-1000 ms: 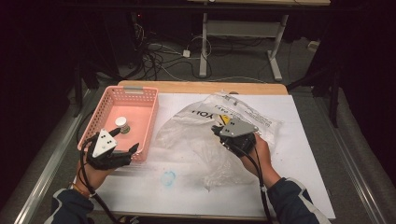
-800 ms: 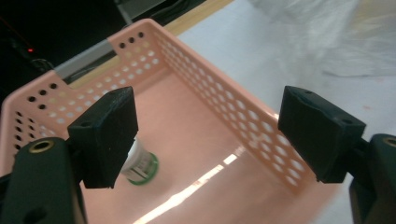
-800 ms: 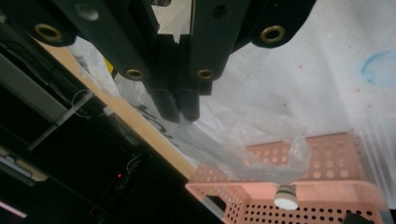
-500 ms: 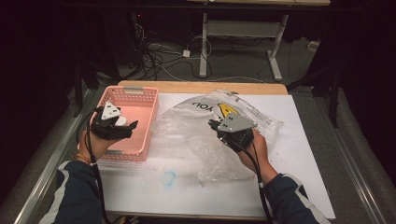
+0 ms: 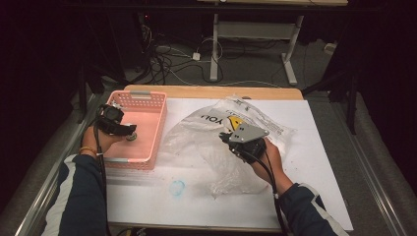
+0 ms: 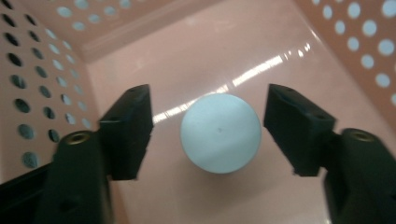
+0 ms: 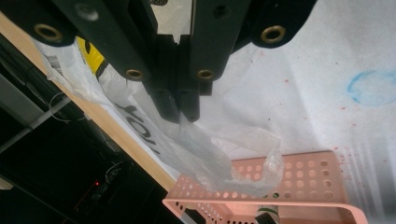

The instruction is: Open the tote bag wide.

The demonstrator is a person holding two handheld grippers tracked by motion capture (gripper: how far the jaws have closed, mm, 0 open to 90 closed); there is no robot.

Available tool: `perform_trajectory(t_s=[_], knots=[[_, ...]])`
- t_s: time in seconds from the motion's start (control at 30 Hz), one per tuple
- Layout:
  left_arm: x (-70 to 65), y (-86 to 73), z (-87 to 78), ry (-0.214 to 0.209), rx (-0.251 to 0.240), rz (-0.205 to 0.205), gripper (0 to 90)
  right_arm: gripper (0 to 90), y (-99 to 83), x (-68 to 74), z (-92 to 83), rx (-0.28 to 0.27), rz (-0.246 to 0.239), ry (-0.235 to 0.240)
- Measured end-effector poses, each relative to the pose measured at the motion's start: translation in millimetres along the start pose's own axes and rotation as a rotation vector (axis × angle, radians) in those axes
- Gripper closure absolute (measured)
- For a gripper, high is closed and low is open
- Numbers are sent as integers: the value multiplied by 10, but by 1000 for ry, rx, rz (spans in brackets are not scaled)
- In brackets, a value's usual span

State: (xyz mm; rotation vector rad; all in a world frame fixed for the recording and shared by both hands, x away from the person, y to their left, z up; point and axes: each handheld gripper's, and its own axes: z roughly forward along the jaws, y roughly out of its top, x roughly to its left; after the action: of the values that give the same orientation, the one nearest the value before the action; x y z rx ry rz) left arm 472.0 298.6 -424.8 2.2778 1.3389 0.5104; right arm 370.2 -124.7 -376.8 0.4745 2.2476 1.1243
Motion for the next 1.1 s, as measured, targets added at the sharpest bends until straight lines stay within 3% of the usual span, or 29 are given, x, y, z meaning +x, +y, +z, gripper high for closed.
perform_trajectory(t_s=[0.2, 0.27, 0.43, 0.63, 0.77, 0.93, 1.1], knots=[[-12, 22, 132, 38, 106, 28, 400, 900, 8, -39, -57, -23, 8, -27], [-7, 25, 154, 24, 111, 31, 460, 900, 15, -40, -80, -25, 3, -36], [-15, 26, 133, 28, 95, 57, 483, 900, 27, -80, -142, -41, 4, -54], [-47, 47, 26, 50, -2, 86, 486, 900, 67, -168, -197, -57, 17, -80], [-77, 34, -116, 47, -115, 83, 486, 900, 149, -261, -266, -87, 36, -101], [-137, 10, -338, 65, -248, 94, 486, 900, 196, -260, -262, -89, 31, -117], [-268, -48, -530, 53, -380, 113, 486, 900, 241, -256, -248, -100, 37, -127]])
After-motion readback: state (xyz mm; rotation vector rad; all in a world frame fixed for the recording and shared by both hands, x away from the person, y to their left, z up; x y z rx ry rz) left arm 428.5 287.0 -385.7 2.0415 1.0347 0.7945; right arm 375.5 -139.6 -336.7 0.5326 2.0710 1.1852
